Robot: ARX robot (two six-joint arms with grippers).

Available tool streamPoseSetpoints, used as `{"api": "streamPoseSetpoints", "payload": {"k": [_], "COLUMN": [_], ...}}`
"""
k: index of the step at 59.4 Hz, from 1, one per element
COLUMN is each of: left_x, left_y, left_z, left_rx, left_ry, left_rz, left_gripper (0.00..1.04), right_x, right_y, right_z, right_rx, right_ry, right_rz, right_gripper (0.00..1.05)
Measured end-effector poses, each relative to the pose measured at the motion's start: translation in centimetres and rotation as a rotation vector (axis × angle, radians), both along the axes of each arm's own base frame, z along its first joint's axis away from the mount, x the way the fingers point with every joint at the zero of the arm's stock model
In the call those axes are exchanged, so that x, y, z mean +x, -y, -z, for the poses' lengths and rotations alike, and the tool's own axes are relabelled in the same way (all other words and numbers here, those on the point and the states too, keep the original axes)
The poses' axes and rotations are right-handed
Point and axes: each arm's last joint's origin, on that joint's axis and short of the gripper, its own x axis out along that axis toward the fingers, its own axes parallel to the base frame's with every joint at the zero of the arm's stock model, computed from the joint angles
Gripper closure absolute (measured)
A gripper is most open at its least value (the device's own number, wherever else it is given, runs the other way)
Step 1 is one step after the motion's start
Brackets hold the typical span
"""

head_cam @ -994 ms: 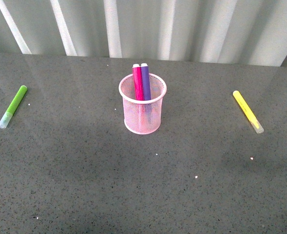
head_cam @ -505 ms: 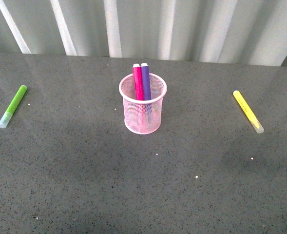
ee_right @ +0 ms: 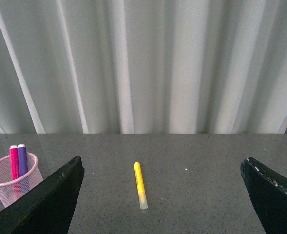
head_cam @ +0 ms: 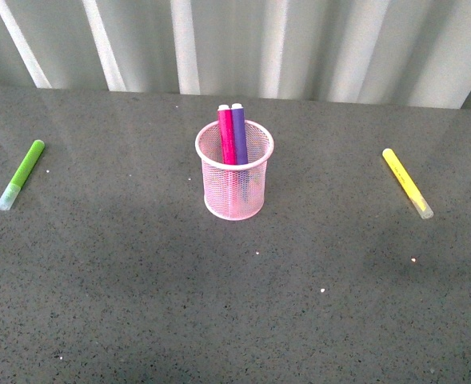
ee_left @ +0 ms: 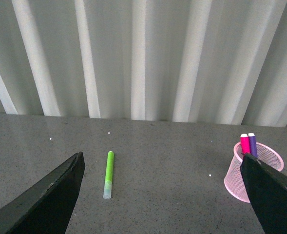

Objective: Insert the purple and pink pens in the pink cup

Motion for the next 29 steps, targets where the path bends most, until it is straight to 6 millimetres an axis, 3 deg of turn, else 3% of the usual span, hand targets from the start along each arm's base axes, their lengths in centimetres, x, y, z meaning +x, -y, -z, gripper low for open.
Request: {"api": "streamPoseSetpoints", "payload": {"k": [29], "left_x": [0.00], "left_y": [0.00], "left_z": [0.00], "left_rx": [0.000], "left_ry": [0.000], "left_rz": [0.000], "left_gripper": [0.07], "right_x": [0.00], "right_y": [0.00], "right_z": [0.00], "right_rx": [0.000], "right_ry": [0.000], "right_rz": [0.000], "right_gripper": [0.07]}}
